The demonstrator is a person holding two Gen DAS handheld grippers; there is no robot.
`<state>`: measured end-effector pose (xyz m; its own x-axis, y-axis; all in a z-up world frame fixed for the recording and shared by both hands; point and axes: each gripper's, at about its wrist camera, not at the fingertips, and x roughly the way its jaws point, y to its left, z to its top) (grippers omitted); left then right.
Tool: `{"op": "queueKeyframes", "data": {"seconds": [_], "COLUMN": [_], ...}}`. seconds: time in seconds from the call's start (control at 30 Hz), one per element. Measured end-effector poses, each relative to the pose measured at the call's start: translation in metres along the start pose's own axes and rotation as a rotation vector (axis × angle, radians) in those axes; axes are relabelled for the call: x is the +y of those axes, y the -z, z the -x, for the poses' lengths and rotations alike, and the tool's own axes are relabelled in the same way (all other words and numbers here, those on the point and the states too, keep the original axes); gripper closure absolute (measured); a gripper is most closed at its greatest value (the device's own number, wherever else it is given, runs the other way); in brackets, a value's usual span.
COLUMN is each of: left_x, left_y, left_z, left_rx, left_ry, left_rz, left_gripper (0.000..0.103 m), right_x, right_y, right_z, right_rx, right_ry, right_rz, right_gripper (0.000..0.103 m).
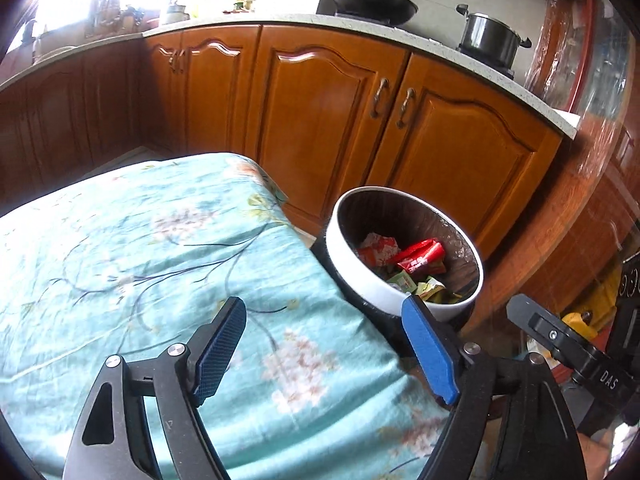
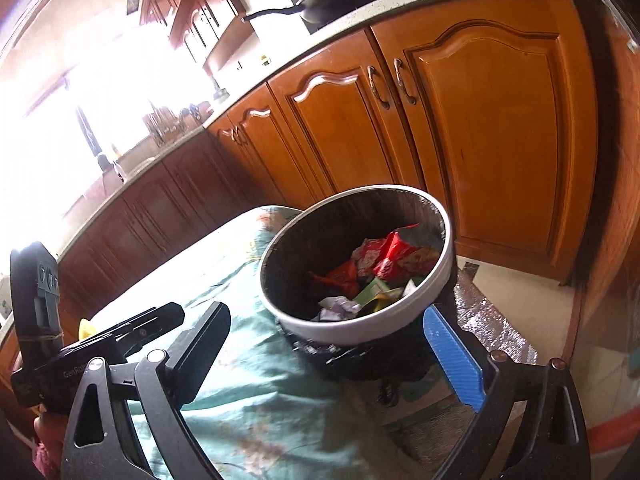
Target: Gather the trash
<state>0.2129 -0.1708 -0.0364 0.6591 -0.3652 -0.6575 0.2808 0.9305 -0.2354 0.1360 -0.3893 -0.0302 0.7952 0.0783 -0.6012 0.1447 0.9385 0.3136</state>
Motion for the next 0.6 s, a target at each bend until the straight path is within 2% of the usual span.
{"op": "queueKeyframes", "data": {"seconds": [0.23, 0.4, 0.47, 0.53, 0.6], "left_x": [0.006, 0.006, 0.005, 0.007, 0.008], "left_y": [0.023, 0.031, 0.035, 0.039, 0.047], "left_z": [0.034, 0.061, 0.074, 0.085, 0.095], "left_rx": [-0.053, -0.115, -0.159, -0.216, -0.273], "left_ry": [-0.038, -0.041, -0.042, -0.056, -0.075], "left_rz": [-0.011, -0.030, -0.037, -0.038, -0.039], "left_gripper": [0.023, 0.021, 0.017, 0.001, 0.001], "right_x": [0.029, 0.054, 0.066, 0.076, 0.084], "right_y": [0.014, 0.017, 0.018, 0.020, 0.023], "right_z": [0.015, 0.039, 0.050, 0.060, 0.067], "right_rx": [-0.063, -0.149, -0.206, -0.274, -0.327], "right_ry": [-0.001, 0.028, 0.043, 0.063, 0.096], "right_rz": [0.027, 0.088, 0.132, 0.177, 0.213], "right_gripper": [0.002, 0.001, 0.001, 0.000, 0.000]}}
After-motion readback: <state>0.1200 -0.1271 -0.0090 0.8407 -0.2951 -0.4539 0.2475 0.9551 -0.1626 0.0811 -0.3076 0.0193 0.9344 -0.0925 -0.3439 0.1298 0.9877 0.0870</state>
